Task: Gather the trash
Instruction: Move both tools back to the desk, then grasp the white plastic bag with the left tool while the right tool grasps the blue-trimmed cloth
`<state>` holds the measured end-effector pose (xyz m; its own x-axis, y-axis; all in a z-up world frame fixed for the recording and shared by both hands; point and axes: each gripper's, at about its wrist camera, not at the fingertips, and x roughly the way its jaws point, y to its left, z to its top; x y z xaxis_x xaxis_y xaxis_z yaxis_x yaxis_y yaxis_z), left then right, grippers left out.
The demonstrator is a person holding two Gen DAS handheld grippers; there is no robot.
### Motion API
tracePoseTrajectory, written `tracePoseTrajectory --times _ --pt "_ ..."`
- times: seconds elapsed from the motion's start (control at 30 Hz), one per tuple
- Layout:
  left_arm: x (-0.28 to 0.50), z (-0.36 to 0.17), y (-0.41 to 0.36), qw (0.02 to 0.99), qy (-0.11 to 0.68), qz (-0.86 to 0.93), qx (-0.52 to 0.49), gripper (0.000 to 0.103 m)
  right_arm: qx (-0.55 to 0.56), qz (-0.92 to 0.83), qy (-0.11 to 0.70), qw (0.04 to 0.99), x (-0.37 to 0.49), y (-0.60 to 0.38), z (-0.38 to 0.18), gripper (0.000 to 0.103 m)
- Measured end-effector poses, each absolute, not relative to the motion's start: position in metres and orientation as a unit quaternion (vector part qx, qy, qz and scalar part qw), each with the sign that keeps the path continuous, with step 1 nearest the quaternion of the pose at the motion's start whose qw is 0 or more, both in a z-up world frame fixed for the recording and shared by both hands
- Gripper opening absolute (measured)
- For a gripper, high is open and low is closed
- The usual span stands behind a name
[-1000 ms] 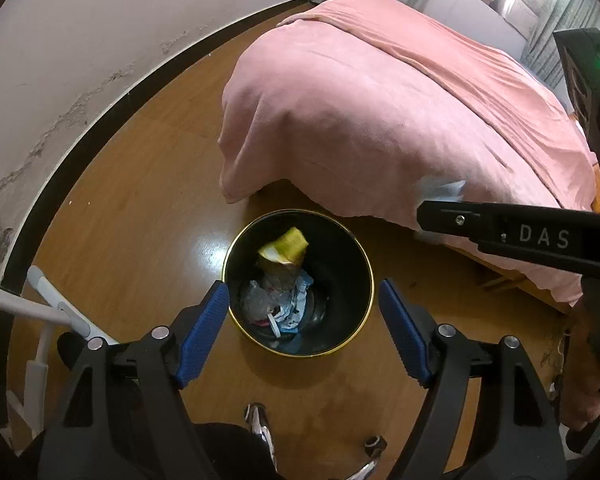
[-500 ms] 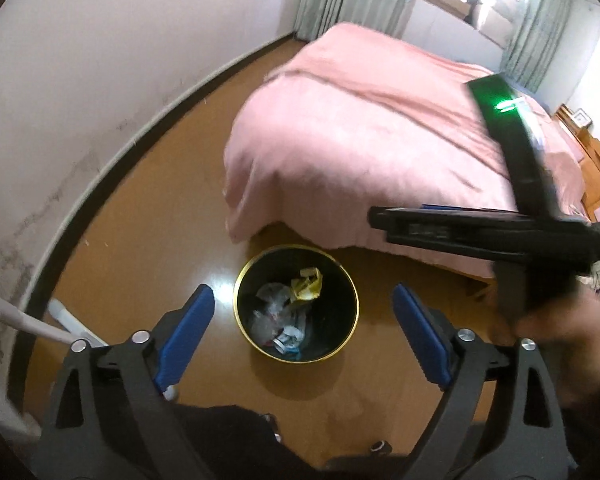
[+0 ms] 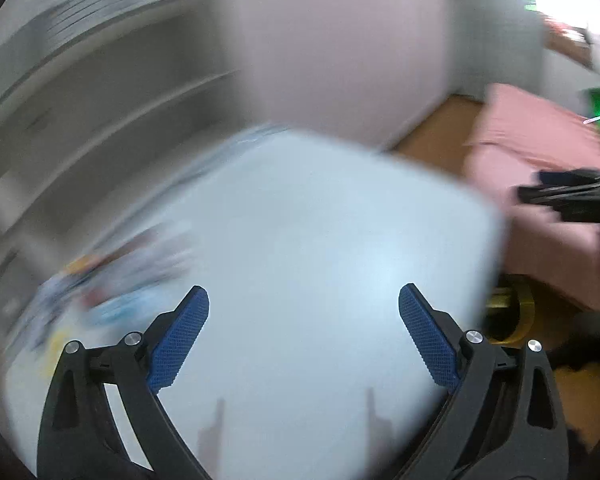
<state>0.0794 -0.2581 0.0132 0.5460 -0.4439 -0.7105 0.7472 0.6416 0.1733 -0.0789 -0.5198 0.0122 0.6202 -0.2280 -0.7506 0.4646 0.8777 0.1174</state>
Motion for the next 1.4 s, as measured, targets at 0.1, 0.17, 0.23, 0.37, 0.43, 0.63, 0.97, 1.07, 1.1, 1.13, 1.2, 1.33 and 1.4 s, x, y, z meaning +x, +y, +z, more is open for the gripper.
tracePoseTrajectory --times 0.1,0.17,0.23,0.37,0.43,0.63,0.97,1.07,1.1,1.13,1.2,1.33,1.4 --pt "0.128 0.002 -0.187 0.871 0.351 -0.267 0.217 0.093 0.122 -0.095 0.403 0.902 -0.016 -0.460 0.017 0.075" --pt "0.150 -0.003 -0.148 0.882 0.364 -0.221 0.204 0.093 0.098 -0.031 0.418 0.902 0.023 -0.416 0.016 0.075" --pt "0.166 -0.007 -0.115 0.884 0.374 -0.204 0.191 0.093 0.075 0.015 0.429 0.900 0.055 -0.376 0.014 0.075" --pt "0.182 -0.016 -0.091 0.882 0.384 -0.199 0.185 0.093 0.038 0.087 0.447 0.889 0.116 -0.316 0.003 0.075" --pt "0.186 -0.019 -0.087 0.880 0.393 -0.193 0.183 0.093 0.029 0.094 0.456 0.885 0.136 -0.302 -0.002 0.075" --pt "0.205 -0.032 -0.085 0.878 0.400 -0.200 0.170 0.093 0.026 0.098 0.467 0.878 0.171 -0.281 -0.012 0.075" --pt "0.209 -0.034 -0.080 0.876 0.414 -0.194 0.155 0.038 0.001 0.078 0.461 0.884 0.186 -0.259 -0.013 0.028" --pt "0.199 -0.028 -0.079 0.879 0.410 -0.193 0.149 0.036 0.009 0.082 0.456 0.886 0.171 -0.265 -0.007 0.021" --pt "0.194 -0.026 -0.081 0.880 0.408 -0.194 0.150 0.036 0.008 0.082 0.454 0.887 0.166 -0.266 -0.005 0.021" --pt "0.189 -0.023 -0.083 0.880 0.405 -0.196 0.151 0.036 0.010 0.083 0.451 0.888 0.159 -0.268 -0.002 0.021" --pt "0.180 -0.018 -0.091 0.879 0.403 -0.203 0.153 0.036 0.020 0.078 0.444 0.892 0.141 -0.279 0.005 0.021" --pt "0.157 -0.008 -0.124 0.876 0.389 -0.237 0.161 0.036 0.039 0.051 0.432 0.899 0.105 -0.312 0.015 0.021" --pt "0.146 -0.005 -0.149 0.871 0.382 -0.260 0.168 0.036 0.058 0.022 0.427 0.902 0.083 -0.341 0.017 0.021"
